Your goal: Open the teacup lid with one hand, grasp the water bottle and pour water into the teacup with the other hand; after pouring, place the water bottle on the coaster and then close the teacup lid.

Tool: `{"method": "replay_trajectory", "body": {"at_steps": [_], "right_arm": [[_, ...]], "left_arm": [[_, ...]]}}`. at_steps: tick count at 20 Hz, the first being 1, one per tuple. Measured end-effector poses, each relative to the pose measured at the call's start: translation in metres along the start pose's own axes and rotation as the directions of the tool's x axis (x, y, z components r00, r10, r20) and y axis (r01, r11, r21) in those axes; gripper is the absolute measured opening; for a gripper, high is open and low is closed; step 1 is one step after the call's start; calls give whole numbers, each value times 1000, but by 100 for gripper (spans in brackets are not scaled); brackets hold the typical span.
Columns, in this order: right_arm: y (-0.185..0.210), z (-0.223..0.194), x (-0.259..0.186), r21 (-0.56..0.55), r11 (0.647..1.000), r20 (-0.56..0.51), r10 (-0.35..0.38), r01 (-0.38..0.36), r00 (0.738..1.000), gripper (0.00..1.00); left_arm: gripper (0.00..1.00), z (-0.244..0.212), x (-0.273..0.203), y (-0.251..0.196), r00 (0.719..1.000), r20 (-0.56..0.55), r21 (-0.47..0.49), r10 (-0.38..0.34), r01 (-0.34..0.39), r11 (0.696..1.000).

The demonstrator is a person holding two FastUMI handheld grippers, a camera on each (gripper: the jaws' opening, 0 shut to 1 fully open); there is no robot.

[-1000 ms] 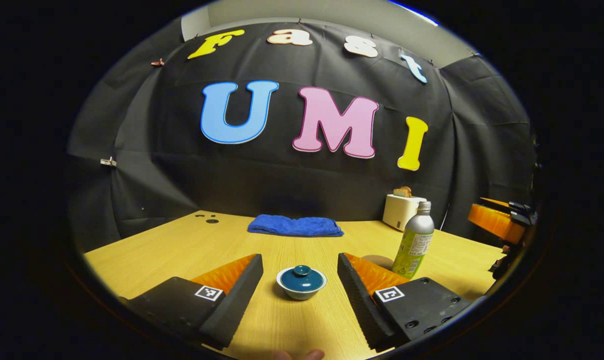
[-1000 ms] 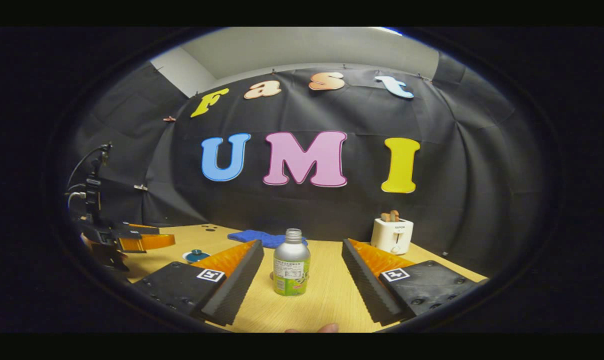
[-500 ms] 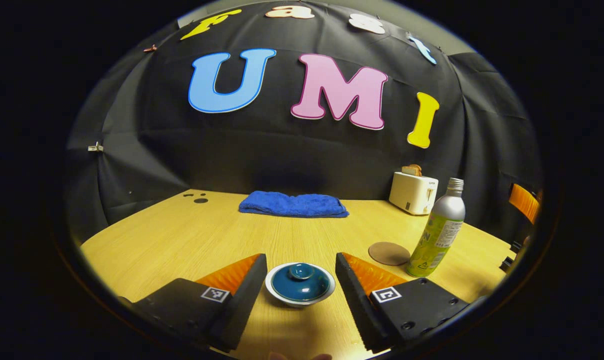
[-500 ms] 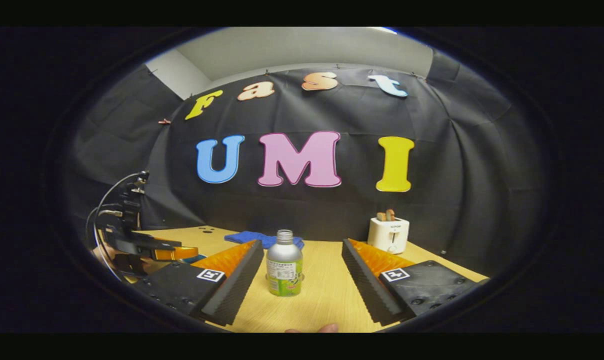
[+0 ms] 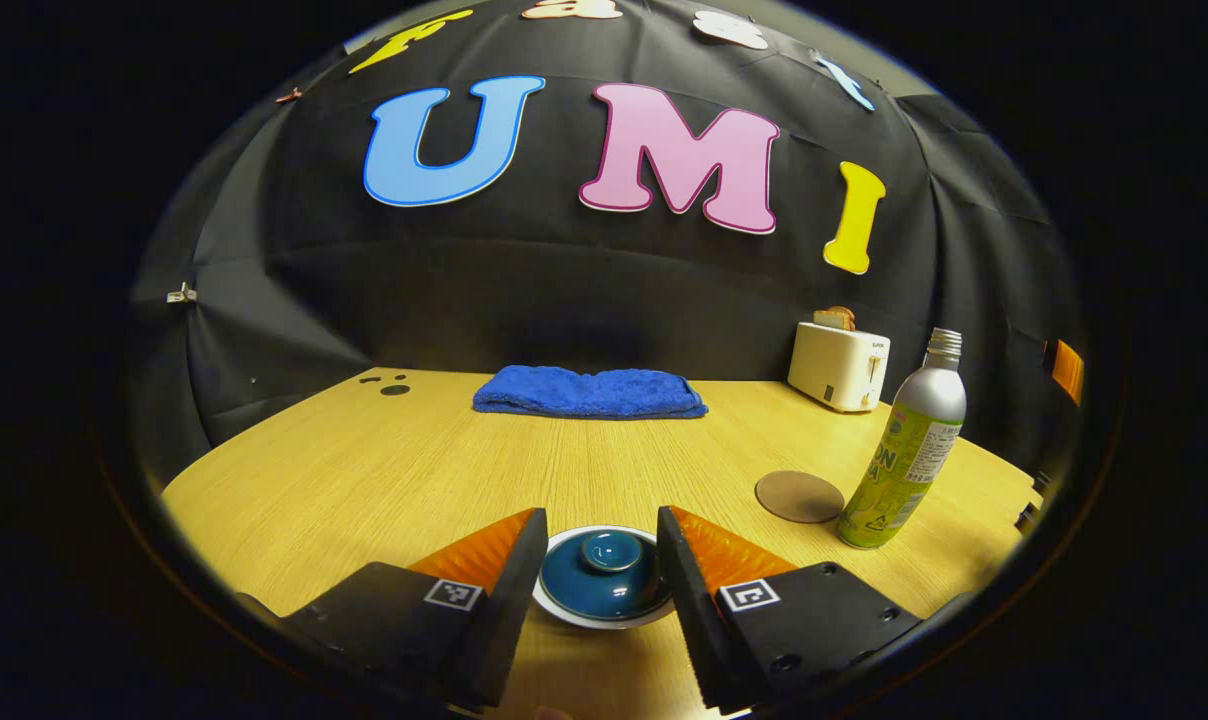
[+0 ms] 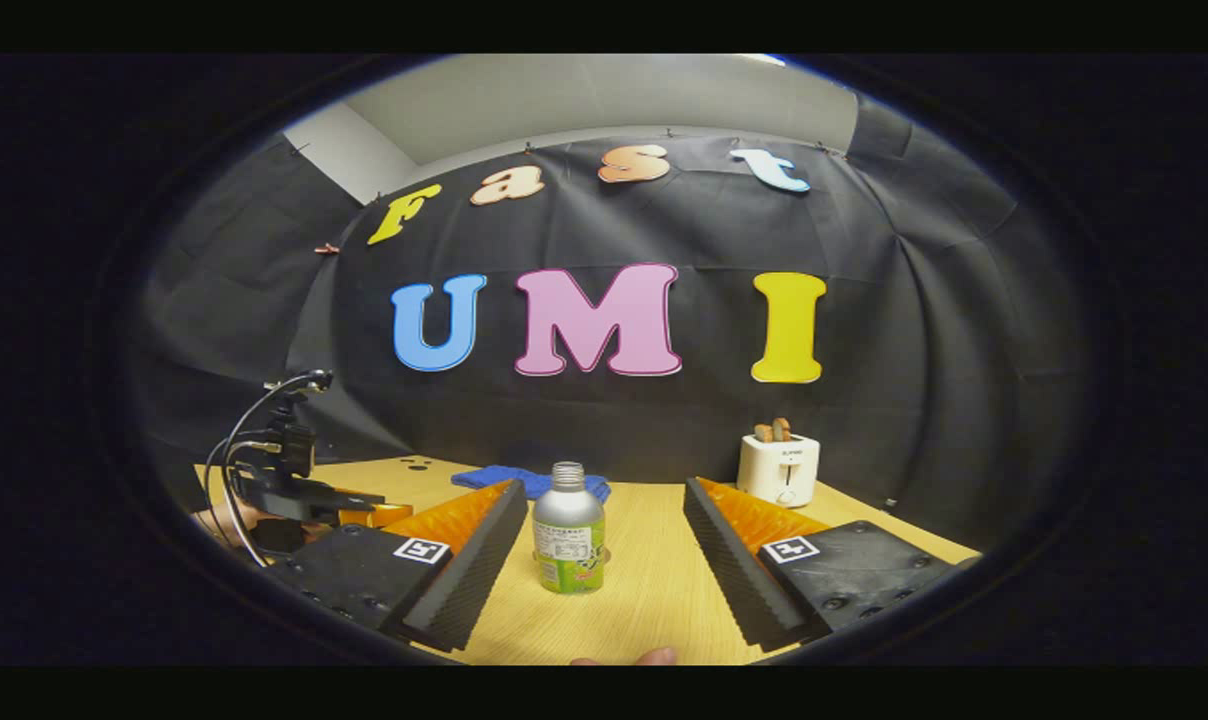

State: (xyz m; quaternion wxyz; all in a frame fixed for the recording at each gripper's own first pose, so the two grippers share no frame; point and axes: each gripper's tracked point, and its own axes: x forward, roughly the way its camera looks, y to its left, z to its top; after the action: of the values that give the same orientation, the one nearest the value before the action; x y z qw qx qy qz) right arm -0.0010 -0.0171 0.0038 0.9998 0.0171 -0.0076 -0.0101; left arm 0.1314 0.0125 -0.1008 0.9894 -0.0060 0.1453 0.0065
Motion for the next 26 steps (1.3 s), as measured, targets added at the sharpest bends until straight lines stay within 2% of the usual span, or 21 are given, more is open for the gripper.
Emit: {"method": "replay_trajectory", "body": {"at_steps": [4, 7, 8, 9, 12, 17, 21, 23, 26], "right_arm": [[1, -3, 0, 10, 1000, -10, 7, -7, 1000, 98], [2, -4, 2, 10, 1000, -12, 9, -9, 1000, 98], [2, -5, 2, 10, 1000, -13, 9, -9, 1000, 98], [2, -6, 2, 11, 1000, -15, 9, -9, 1000, 98], [2, -9, 3, 12, 1000, -21, 10, -10, 1000, 98], [5, -18, 7, 13, 1000, -38, 14, -14, 999, 98], [15, -40, 15, 12, 999, -79, 32, -32, 996, 98], [19, -55, 21, 4, 1000, -106, 31, -30, 994, 98], [18, -83, 38, -36, 999, -157, -14, 8, 987, 98]], "left_arm": [[61, 0, 3, 1, 1000, -2, 13, 7, -7, 1000], [47, 1, 4, 0, 1000, 4, 27, 1, -1, 1000], [48, 4, 4, 1, 1000, 12, 30, 7, -8, 1000], [39, 3, 4, 1, 1000, 9, 29, 7, -7, 1000], [33, 7, 1, -4, 999, 38, 9, -21, 21, 1000], [32, 28, -21, -6, 993, 111, 10, -31, 30, 999], [31, 41, -66, 4, 982, 188, -55, -31, 42, 998], [34, 42, -90, 15, 977, 211, -87, -10, 29, 996], [31, 43, -122, 34, 970, 239, -90, 34, -12, 996]]}}
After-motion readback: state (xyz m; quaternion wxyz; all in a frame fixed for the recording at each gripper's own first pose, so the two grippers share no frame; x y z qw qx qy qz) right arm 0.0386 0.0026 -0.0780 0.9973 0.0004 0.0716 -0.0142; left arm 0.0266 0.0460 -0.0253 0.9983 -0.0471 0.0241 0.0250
